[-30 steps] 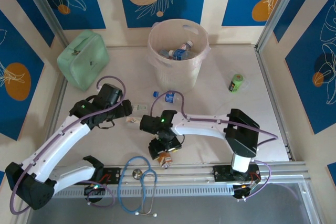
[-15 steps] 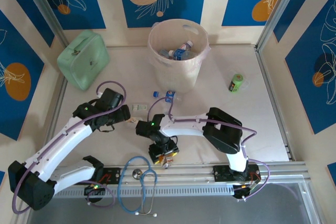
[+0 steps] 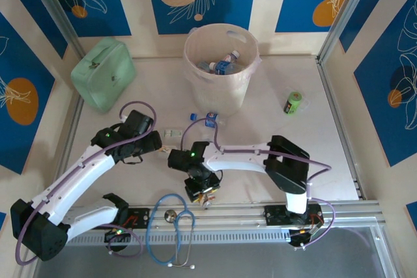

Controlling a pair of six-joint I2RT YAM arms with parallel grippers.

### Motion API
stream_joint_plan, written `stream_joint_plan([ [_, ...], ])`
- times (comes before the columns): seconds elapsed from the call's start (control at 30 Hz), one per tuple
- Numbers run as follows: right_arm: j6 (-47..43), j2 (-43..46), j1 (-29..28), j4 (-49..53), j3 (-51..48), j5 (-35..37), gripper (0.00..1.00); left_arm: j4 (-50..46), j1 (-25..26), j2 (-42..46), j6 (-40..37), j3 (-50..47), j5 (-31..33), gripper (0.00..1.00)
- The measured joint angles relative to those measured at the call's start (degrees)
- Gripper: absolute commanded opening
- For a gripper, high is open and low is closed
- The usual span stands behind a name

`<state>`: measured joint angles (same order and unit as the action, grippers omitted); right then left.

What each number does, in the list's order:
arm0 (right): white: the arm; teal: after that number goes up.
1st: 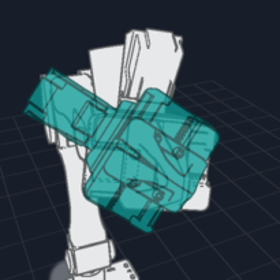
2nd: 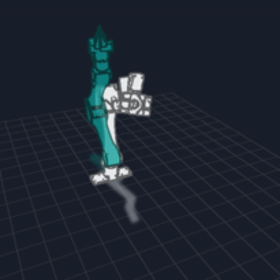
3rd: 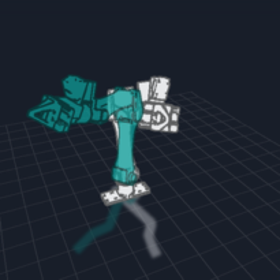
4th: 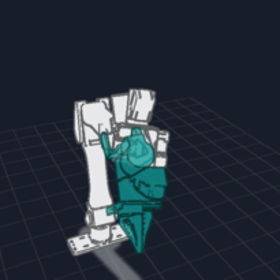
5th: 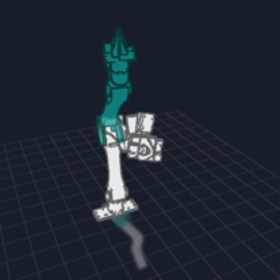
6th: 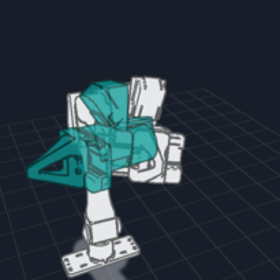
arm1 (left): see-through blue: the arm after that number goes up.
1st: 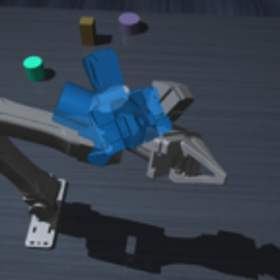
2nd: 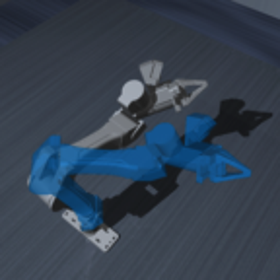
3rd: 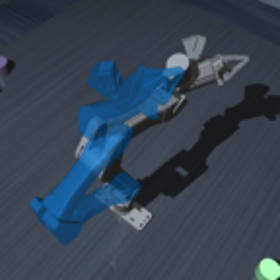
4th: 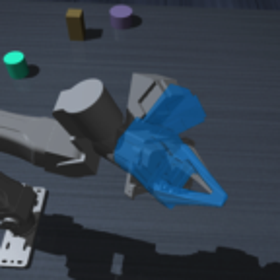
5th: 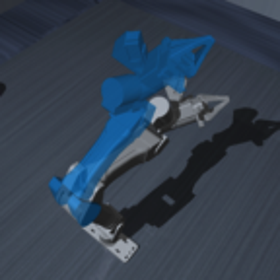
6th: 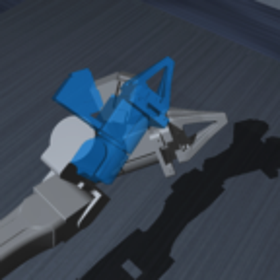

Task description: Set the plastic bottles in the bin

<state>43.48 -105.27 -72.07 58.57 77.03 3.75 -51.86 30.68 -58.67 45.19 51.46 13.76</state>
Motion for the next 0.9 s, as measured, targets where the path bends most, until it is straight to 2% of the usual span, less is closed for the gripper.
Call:
stream_joint_plan([
  [0.17,-0.04,6.8,0.37,3.65,6.05,2.97,0.56,-0.04,-0.04,0.0,0.0,0.24,-0.2,0.81],
  [0.3,-1.33,12.15,3.65,6.01,14.32,5.73,0.54,-0.02,-0.04,0.02,0.0,1.31,-0.22,0.81],
  [0.5,-5.92,17.7,14.6,6.54,26.38,9.35,0.54,0.7,-0.07,0.11,-0.22,1.75,-1.68,0.8],
  [0.63,-8.59,19.28,23.56,5.03,32.09,9.16,0.54,2.47,-0.09,0.11,-0.26,1.73,-3.65,0.8],
  [0.77,-10.19,17.31,33.33,2.89,39.52,7.43,0.54,4.48,-0.09,-0.31,-0.63,1.73,-5.64,0.78],
  [0.9,-10.49,11.54,40.17,1.75,48.17,4.07,0.54,6.01,-0.09,-1.75,-0.72,1.73,-7.3,0.78],
])
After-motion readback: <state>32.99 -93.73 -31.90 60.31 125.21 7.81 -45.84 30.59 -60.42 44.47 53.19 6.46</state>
